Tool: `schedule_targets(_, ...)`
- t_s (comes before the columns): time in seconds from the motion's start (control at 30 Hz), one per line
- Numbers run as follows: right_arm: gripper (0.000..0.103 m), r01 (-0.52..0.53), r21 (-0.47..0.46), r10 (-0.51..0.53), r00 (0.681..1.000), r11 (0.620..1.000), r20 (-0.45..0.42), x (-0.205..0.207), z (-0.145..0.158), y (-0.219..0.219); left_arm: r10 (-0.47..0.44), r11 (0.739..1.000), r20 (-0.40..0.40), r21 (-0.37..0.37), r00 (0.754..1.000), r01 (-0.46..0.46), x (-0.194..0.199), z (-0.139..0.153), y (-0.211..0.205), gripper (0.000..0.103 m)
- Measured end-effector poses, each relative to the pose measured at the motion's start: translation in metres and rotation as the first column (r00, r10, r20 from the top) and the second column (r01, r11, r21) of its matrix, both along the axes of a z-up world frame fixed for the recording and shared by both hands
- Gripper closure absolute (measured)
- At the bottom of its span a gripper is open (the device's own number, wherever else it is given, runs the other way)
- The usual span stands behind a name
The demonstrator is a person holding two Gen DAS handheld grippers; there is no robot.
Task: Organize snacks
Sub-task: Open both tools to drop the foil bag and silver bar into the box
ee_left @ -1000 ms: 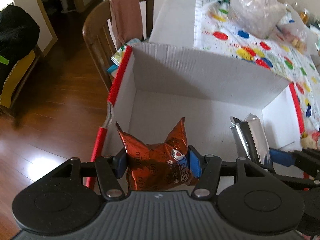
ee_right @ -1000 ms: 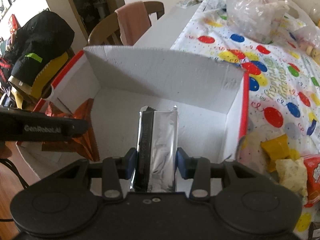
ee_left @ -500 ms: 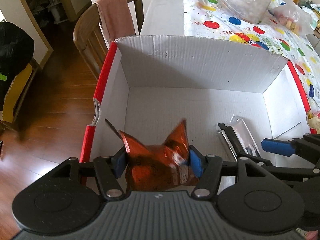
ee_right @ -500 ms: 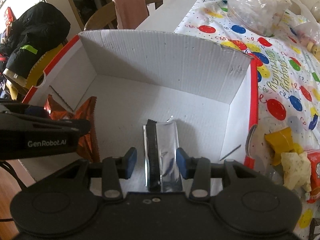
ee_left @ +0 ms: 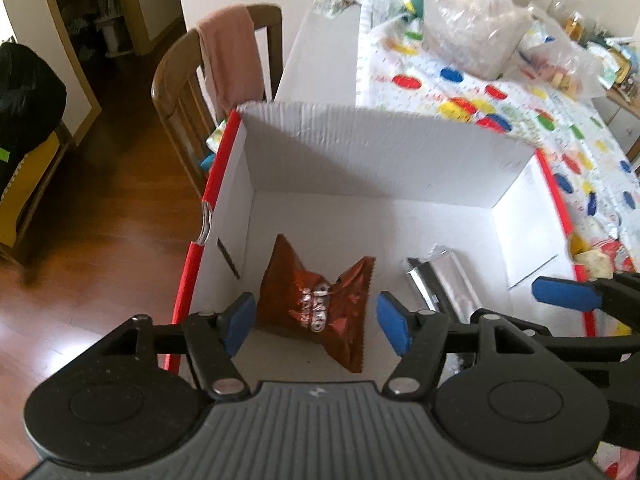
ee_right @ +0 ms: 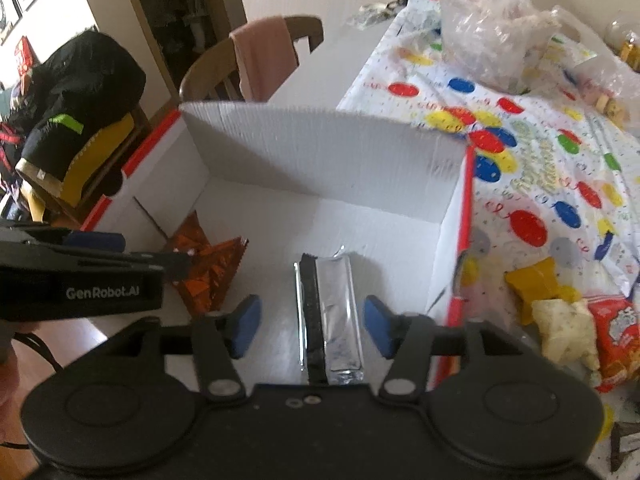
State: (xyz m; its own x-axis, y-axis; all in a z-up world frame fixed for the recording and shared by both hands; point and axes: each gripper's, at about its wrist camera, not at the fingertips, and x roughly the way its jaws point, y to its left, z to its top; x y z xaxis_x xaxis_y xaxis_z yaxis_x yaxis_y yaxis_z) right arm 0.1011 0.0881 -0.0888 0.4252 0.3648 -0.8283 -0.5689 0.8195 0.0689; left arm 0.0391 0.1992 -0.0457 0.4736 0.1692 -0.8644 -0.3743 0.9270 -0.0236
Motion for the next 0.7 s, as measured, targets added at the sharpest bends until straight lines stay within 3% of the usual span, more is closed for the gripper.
schedule_targets(0.13, 0.037, 0.016, 0.027, -0.017, 1.0, 1.0, 0.024, -0.006, 0.017, -0.012, -0.019, 1.0, 0.047, 0.001, 0.999, 0.019, -0.005, 0.016, -0.009, 0.032)
schedule_targets(0.3, 0.026, 0.042, 0.062, -0.045, 0.998, 0.997, 0.049, -0.012, 0.034, -0.029, -0.044, 0.999, 0.098, 0.007, 0.994, 0.043, -0.01, 0.03, -0.022, 0.032)
schedule_targets(0.7, 0.014, 0.132, 0.126, -0.146, 0.983, 0.983, 0.108, -0.025, 0.066, -0.087, -0.135, 0.991, 0.194, 0.03, 0.972, 0.132, -0.009, 0.059, -0.071, 0.029)
